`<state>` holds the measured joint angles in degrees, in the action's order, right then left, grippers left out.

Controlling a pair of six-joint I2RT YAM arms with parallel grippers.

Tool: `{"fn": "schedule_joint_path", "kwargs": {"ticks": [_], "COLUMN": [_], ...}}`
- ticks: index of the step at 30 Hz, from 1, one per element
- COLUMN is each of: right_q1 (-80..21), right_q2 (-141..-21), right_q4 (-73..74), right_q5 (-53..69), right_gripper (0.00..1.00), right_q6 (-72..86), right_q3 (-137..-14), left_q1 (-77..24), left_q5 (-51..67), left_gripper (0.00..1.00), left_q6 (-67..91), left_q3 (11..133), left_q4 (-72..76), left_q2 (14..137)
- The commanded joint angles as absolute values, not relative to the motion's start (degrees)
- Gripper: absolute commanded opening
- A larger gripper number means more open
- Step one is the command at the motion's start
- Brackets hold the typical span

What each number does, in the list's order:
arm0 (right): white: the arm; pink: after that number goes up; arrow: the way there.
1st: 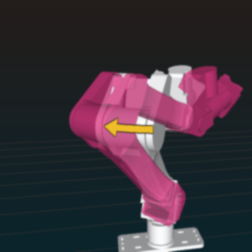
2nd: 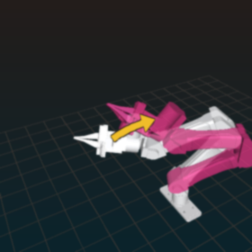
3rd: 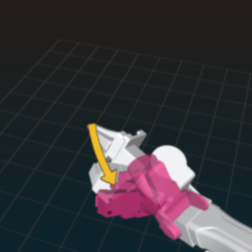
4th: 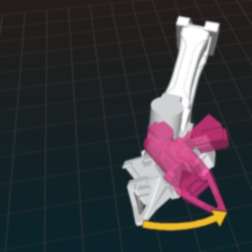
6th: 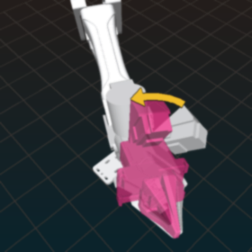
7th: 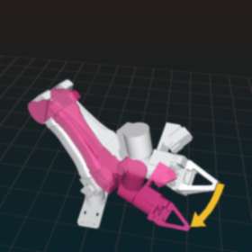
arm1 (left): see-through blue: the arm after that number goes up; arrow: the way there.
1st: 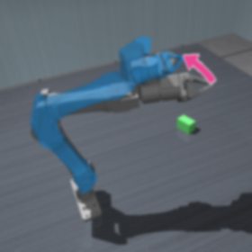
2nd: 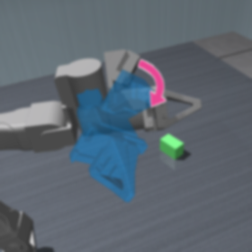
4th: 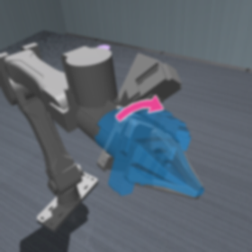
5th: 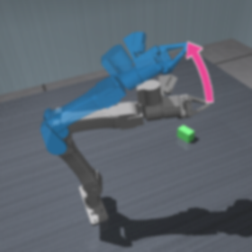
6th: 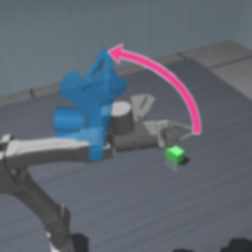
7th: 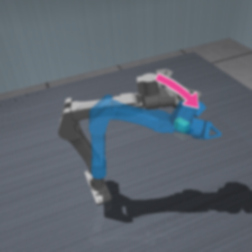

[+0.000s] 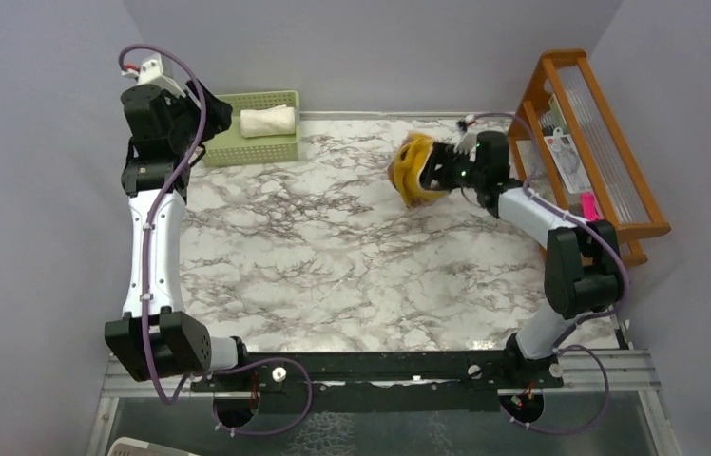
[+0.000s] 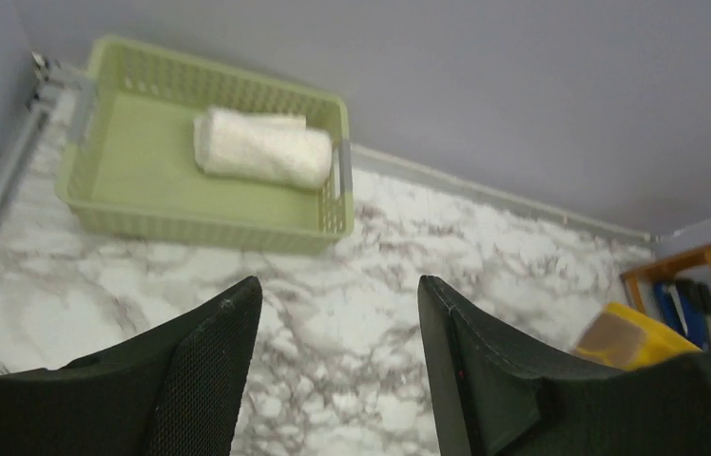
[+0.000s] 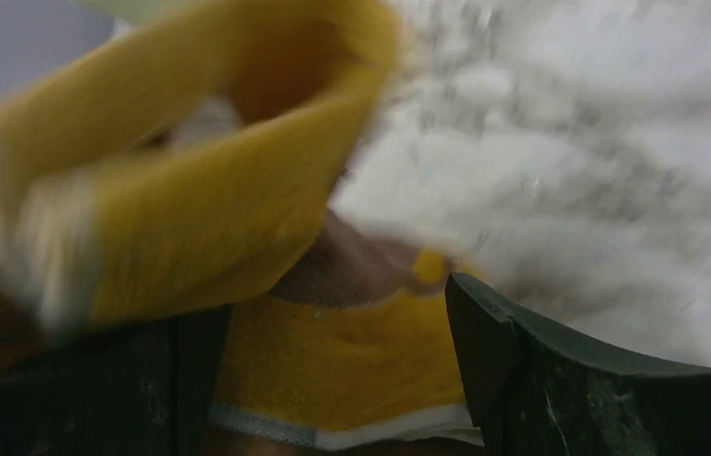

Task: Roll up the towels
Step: Move the towel to the center of the board.

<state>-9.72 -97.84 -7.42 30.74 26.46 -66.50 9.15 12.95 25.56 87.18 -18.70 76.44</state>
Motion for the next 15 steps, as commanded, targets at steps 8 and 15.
{"fn": "schedule_joint_path", "kwargs": {"ticks": [8, 15], "right_q1": [-18.5, -25.6], "right_q2": [-81.6, -87.6], "right_q4": [-1.8, 4.7], "right_q5": [12.3, 8.9], "right_gripper": [0.84, 0.79], "right_q6": [17.3, 7.3], "right_q3": [-48.7, -58.6], "left_q1": [8.9, 7.8], "left_q5": [28.1, 28.5], "left_gripper": [0.60, 0.60], "left_q6": [25.9, 25.9], "left_q3": [63.3, 60.8], "left_q4": [-13.6, -12.1], "left_q2": [77.2, 76.6]}}
